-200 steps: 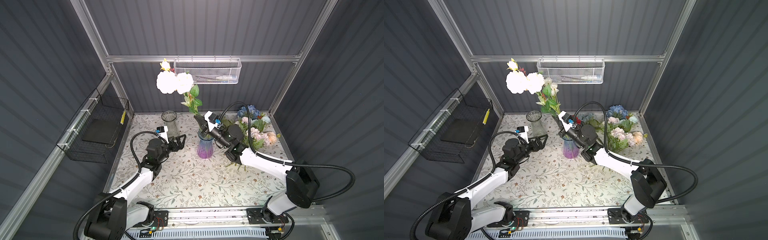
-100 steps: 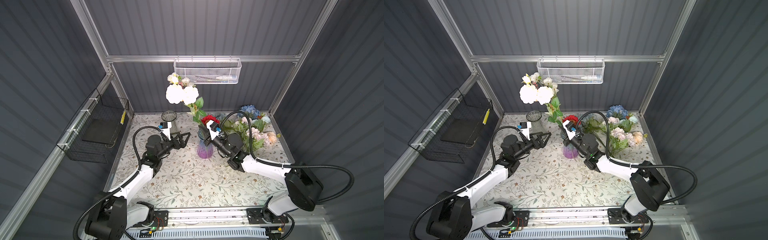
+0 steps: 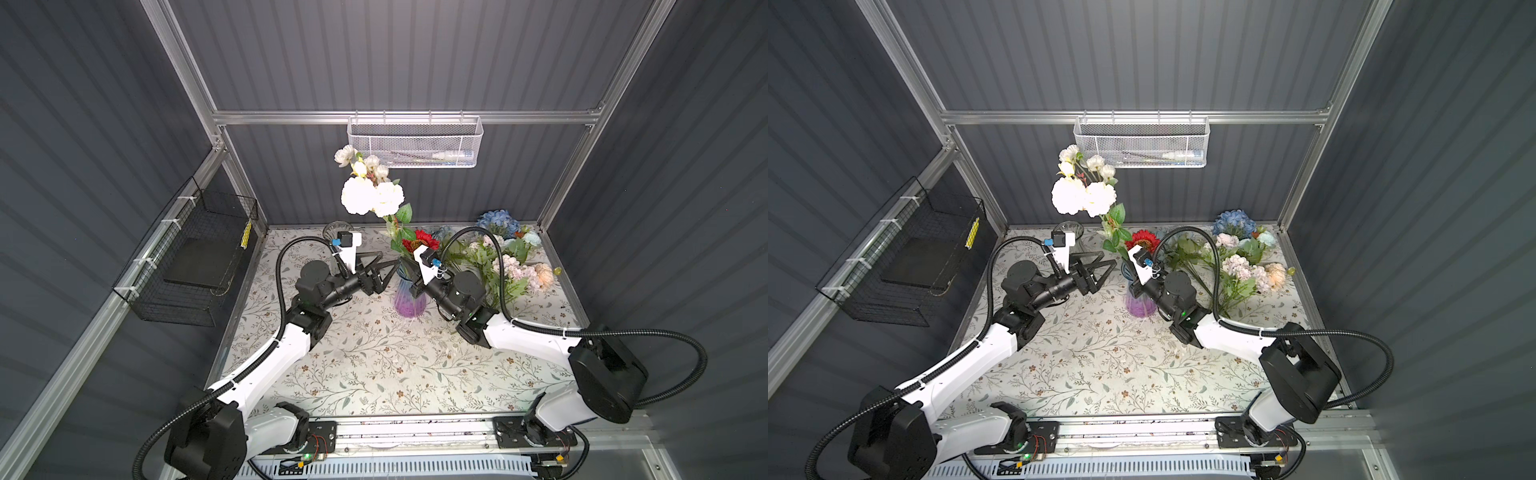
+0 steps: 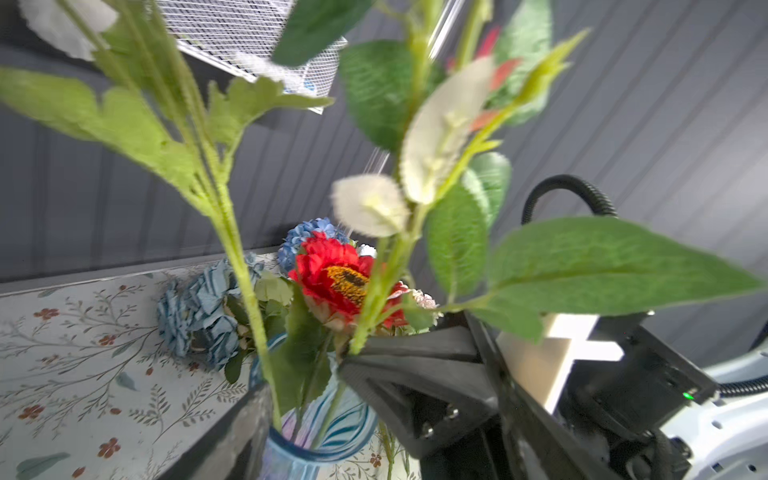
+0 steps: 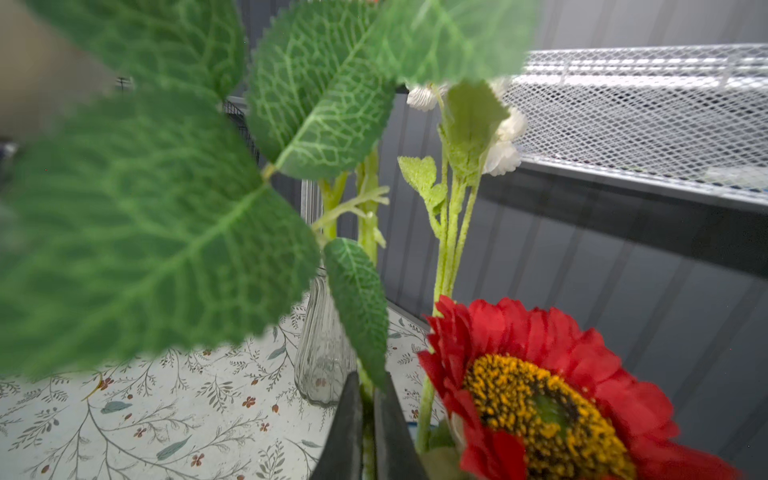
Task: Arrange the flowers into the vase
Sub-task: 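Lower the white rose stem into the gradient vase with the right gripper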
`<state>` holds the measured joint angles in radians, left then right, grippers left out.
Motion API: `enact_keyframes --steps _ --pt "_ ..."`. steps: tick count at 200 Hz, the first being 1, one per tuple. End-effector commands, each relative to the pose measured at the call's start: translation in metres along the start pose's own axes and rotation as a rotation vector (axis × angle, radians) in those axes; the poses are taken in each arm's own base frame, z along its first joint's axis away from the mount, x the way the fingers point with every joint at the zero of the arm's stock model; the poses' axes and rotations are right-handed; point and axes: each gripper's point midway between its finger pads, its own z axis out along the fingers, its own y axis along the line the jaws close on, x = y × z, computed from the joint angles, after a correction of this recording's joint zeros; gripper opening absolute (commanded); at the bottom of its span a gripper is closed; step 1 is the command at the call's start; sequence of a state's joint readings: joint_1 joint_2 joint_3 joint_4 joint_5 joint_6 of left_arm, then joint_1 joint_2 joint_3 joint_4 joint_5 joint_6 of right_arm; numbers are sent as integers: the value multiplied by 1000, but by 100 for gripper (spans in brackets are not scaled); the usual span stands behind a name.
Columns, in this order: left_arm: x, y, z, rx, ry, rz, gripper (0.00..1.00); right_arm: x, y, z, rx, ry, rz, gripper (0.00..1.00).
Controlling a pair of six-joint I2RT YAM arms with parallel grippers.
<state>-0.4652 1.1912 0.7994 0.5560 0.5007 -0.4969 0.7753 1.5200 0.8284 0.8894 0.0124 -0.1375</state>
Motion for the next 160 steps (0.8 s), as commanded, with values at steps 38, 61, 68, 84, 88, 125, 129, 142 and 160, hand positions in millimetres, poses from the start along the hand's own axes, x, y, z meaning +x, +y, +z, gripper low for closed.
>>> enact_keyframes --steps 38,61,68,84,88,125,129,142,160 --pt "-19 10 15 -32 -59 83 67 17 7 1 -18 54 2 0" --pt "-19 15 18 -42 -65 88 58 18 9 1 -35 59 3 0" --pt "-19 15 19 -40 -65 90 56 19 10 0 -40 62 2 0" --pt "-19 17 21 -39 -66 86 50 20 11 0 -46 69 -4 0" --pt "-19 17 21 -37 -66 84 48 21 12 1 -49 71 -7 0" --pt "-16 18 25 -23 -65 66 46 24 15 2 -68 85 -22 0" --pt "-17 18 26 -24 -66 67 47 23 16 2 -71 85 -22 0" --pt "-17 19 27 -20 -65 64 46 24 16 2 -77 88 -24 0" --pt "-16 21 30 -19 -64 61 45 24 17 3 -79 90 -26 0"
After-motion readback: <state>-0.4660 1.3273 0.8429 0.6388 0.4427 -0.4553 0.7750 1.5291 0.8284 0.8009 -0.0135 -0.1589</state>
